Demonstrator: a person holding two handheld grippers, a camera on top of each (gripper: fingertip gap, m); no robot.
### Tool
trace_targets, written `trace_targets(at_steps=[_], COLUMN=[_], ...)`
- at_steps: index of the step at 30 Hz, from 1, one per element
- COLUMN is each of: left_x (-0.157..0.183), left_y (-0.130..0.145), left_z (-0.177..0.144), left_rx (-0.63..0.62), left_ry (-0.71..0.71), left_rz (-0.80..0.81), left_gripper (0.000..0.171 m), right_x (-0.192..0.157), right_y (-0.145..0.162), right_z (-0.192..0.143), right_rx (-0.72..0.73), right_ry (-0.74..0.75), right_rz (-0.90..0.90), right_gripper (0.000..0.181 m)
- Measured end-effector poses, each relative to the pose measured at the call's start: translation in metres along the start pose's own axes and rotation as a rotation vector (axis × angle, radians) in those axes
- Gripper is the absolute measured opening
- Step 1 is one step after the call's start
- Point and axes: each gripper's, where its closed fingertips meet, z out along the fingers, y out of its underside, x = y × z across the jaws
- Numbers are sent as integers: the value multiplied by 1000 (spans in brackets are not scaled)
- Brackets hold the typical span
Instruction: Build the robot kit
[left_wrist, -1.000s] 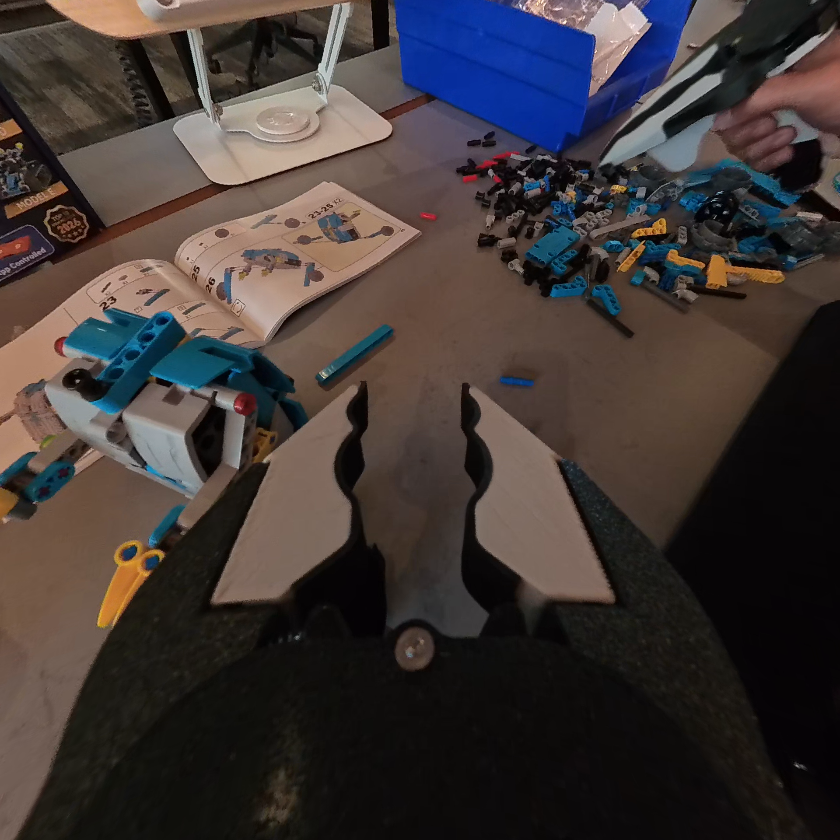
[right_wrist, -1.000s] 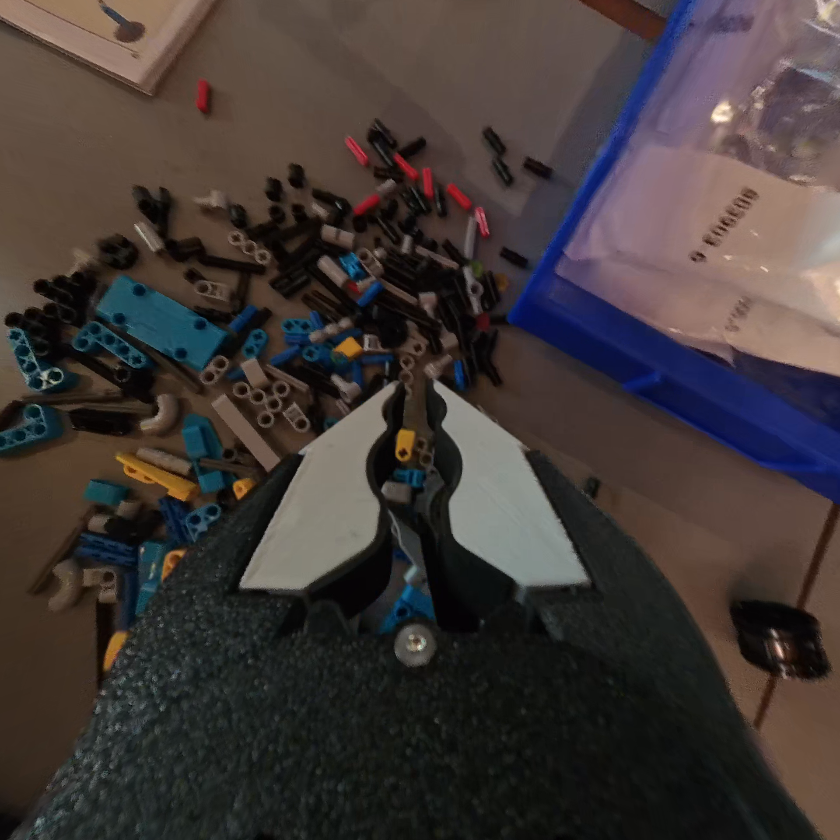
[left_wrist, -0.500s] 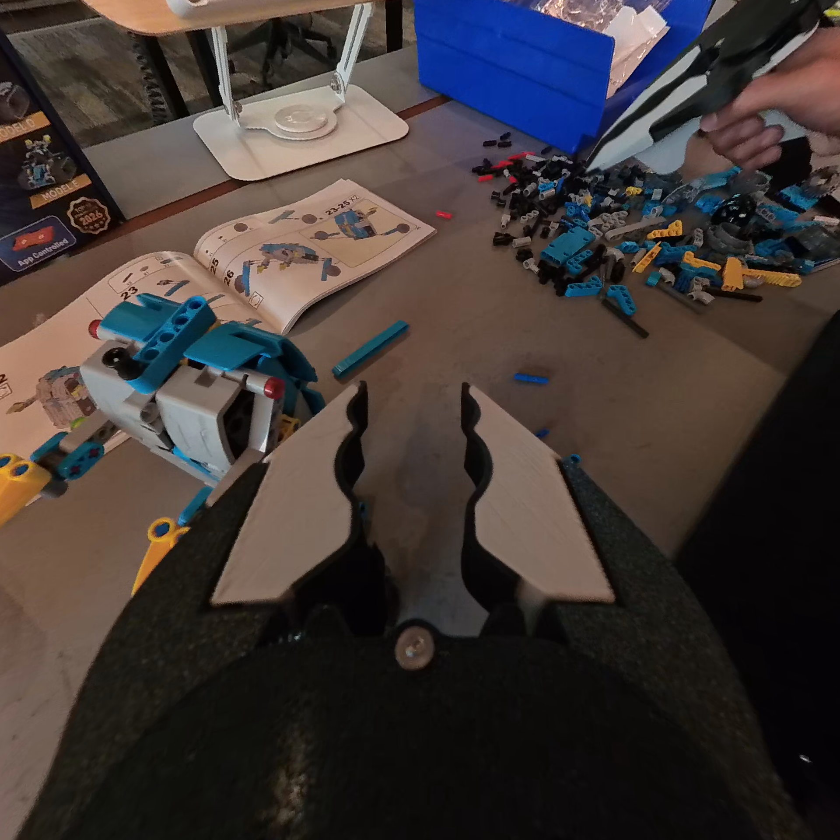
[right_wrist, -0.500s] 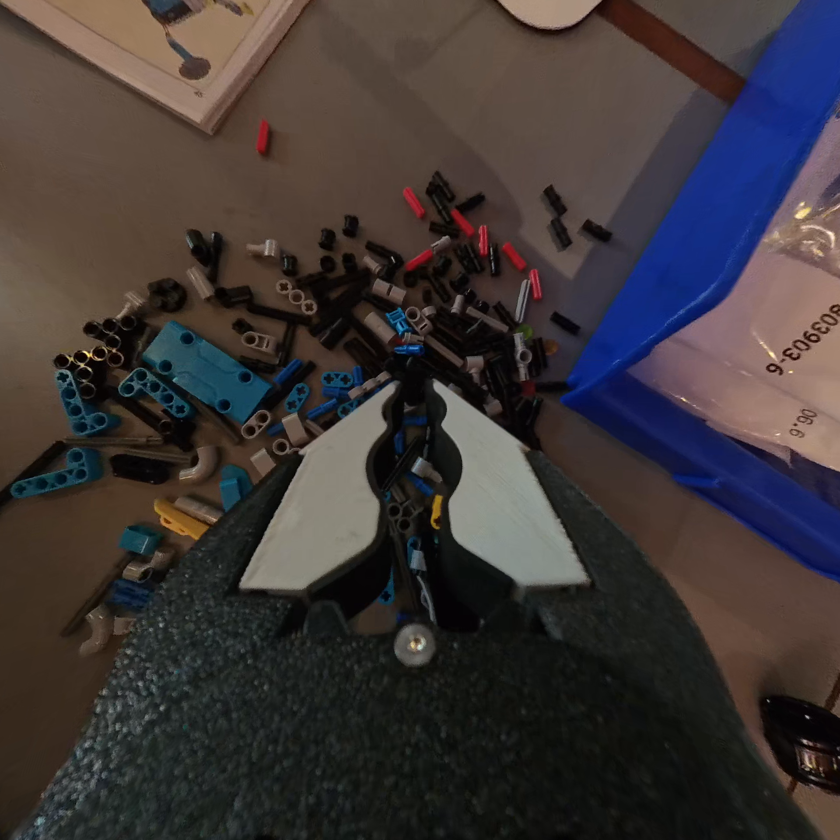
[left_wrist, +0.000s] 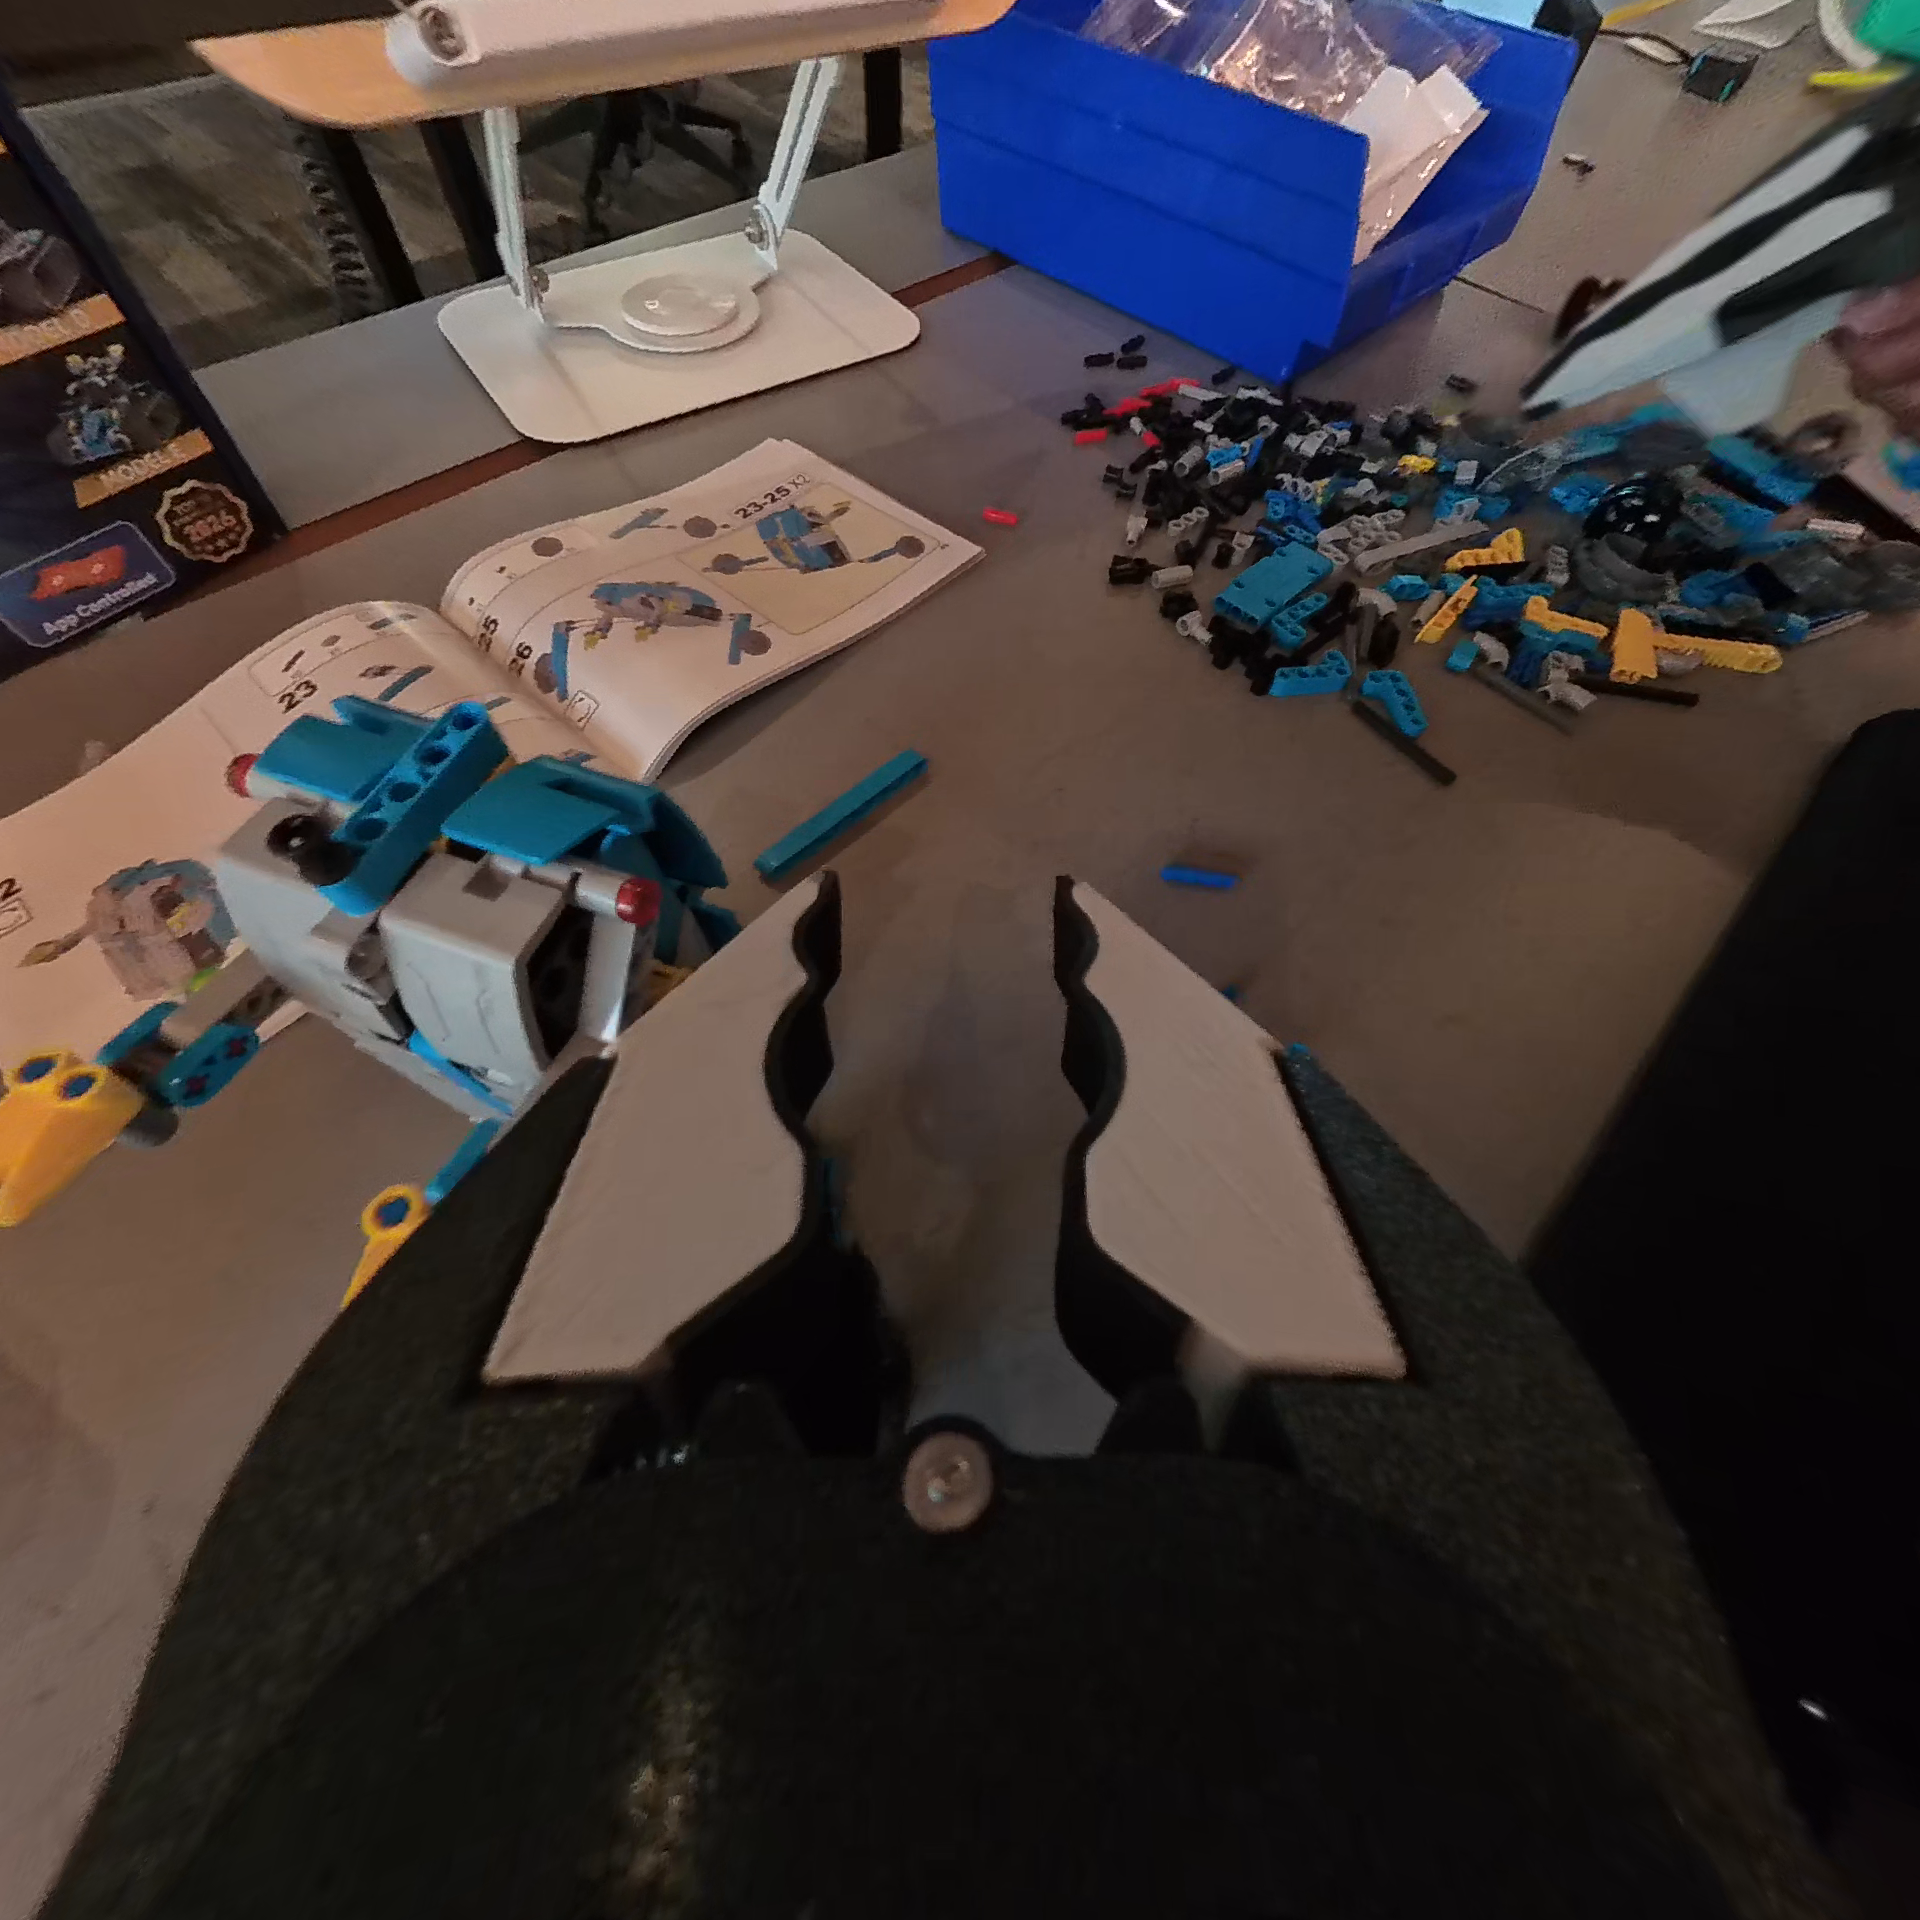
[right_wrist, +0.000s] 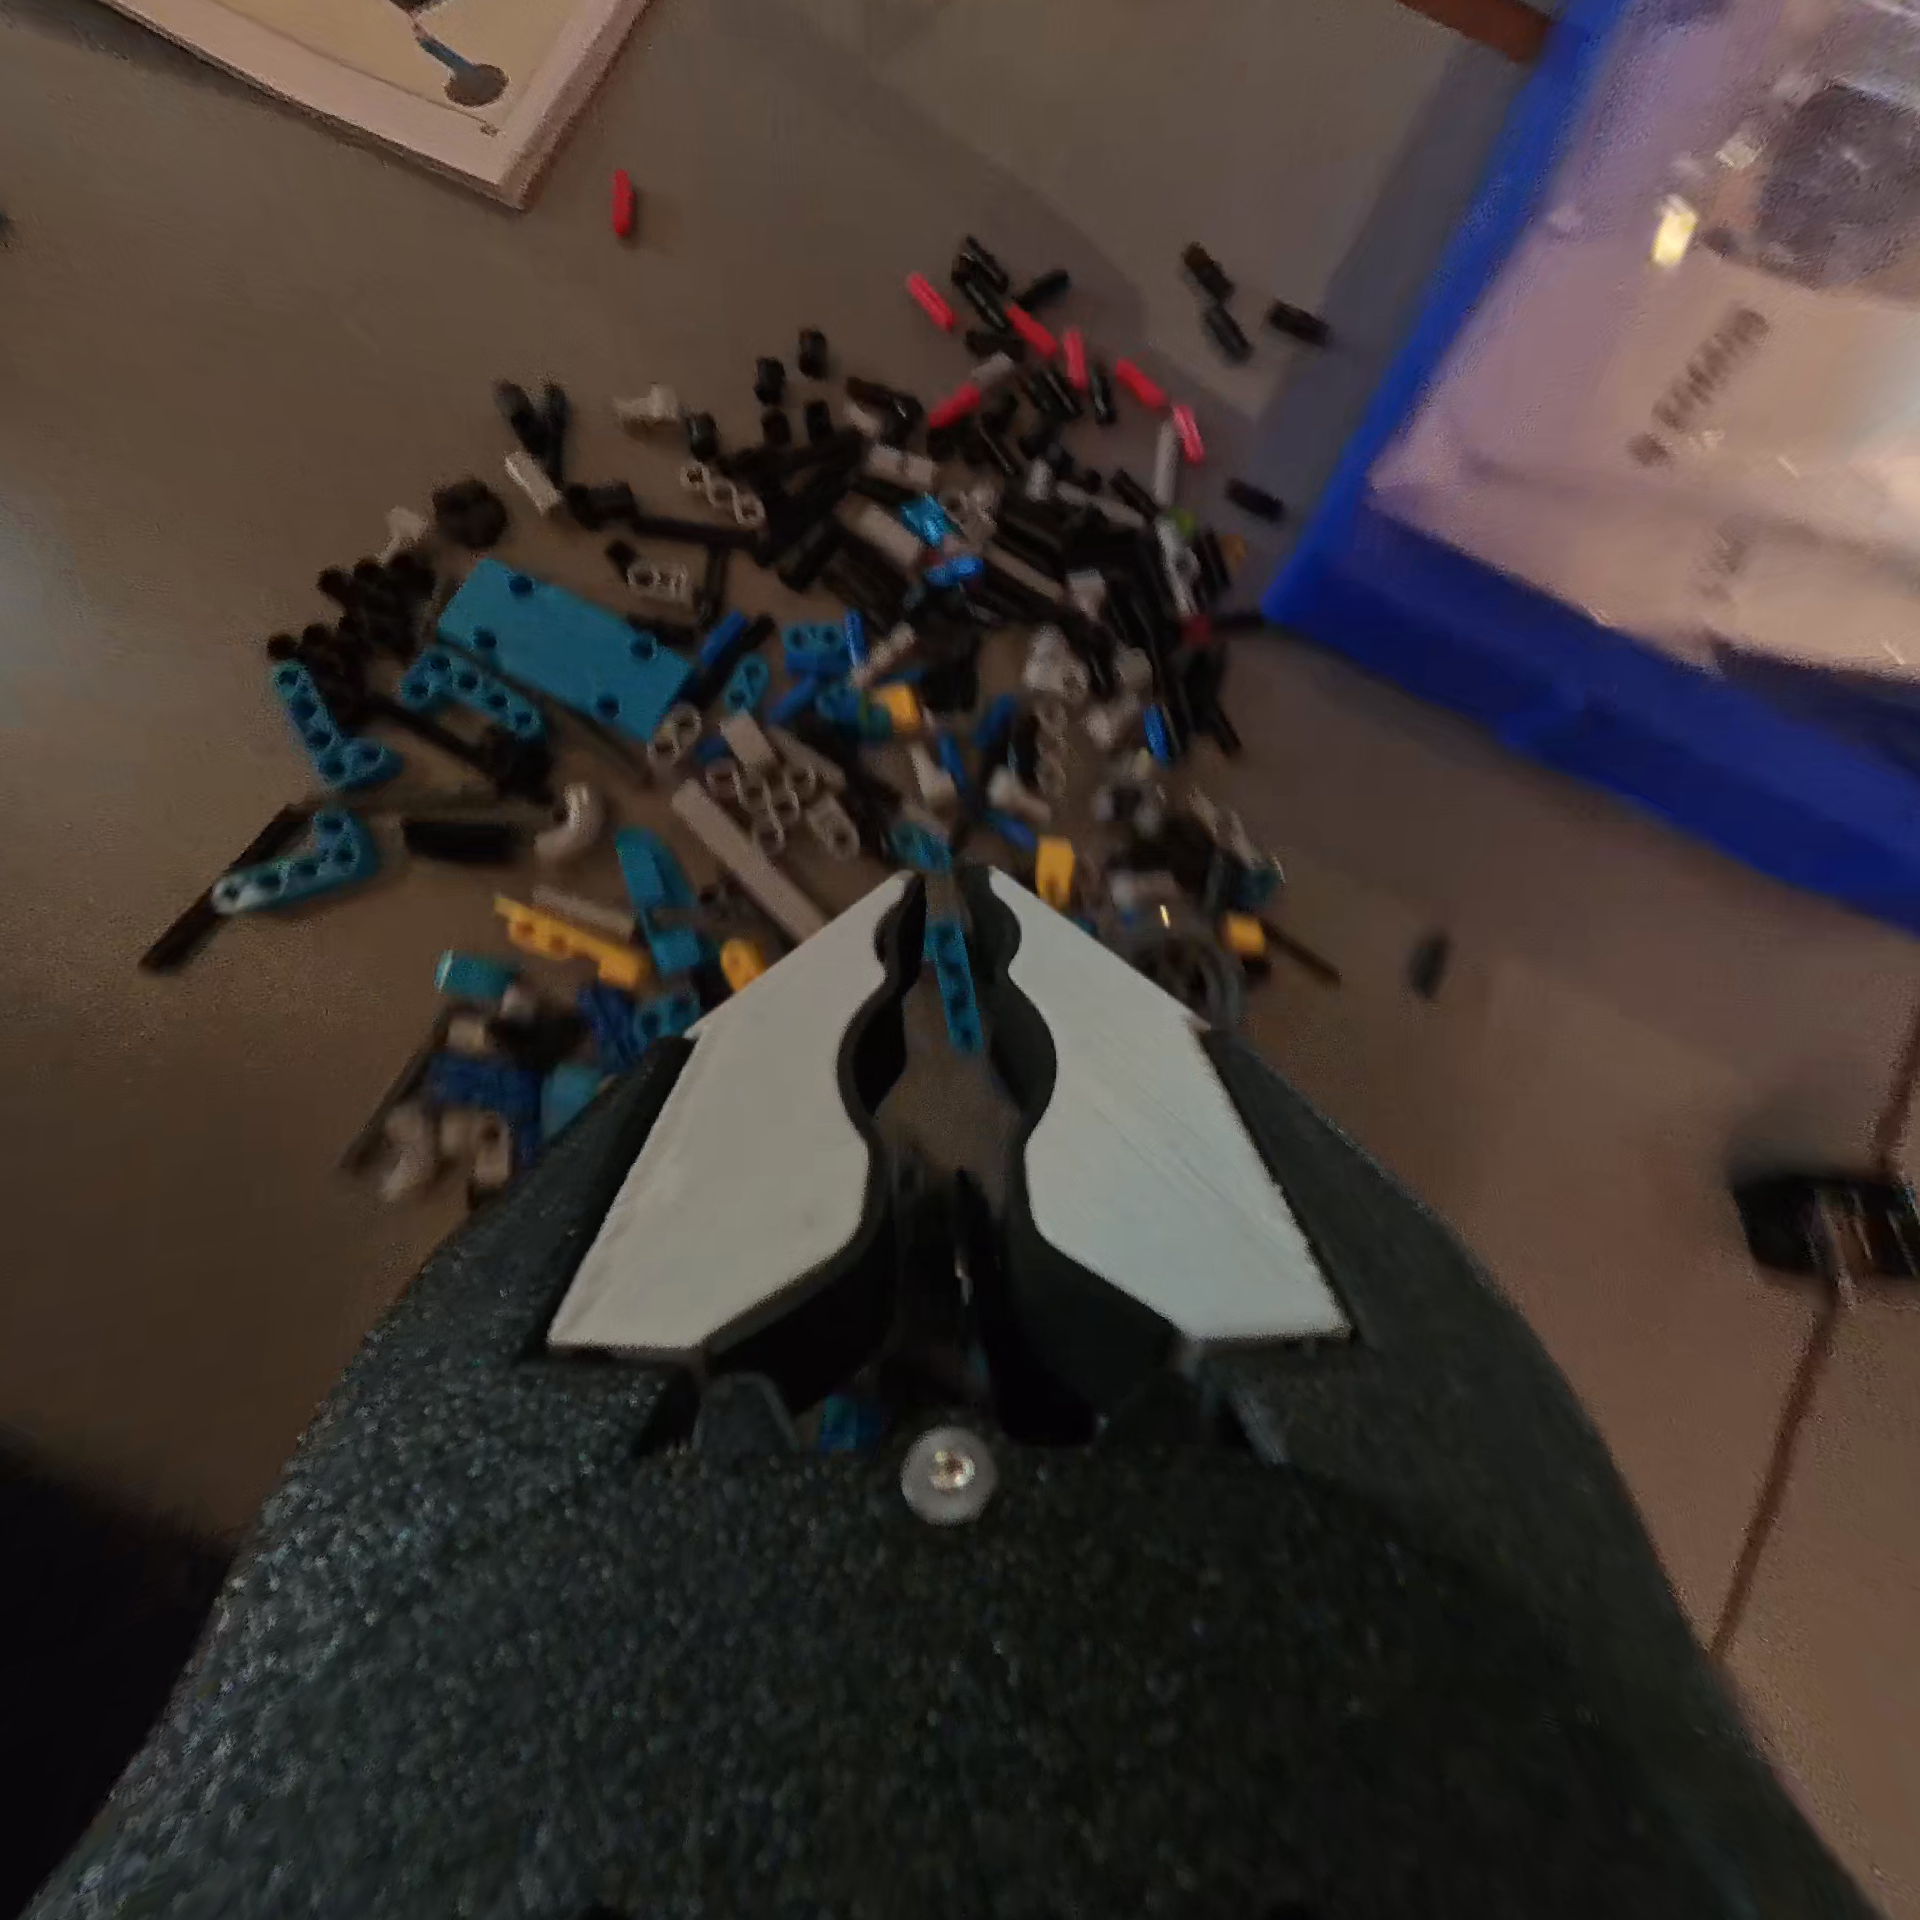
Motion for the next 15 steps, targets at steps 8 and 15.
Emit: trace_targets(at_steps=[8,15], left_x=[43,76], left_y=[4,-3], left_z=[5,5], left_rx=[-23,-13], left_ry=[136,189], left_rz=[61,134], left_gripper=[41,41], right_x=[69,46], right_y=[160,198], right_z=[-148,-161], right_rx=[-91,-51], right_ry=[303,305], right_rz=[348,401], right_gripper=[8,8])
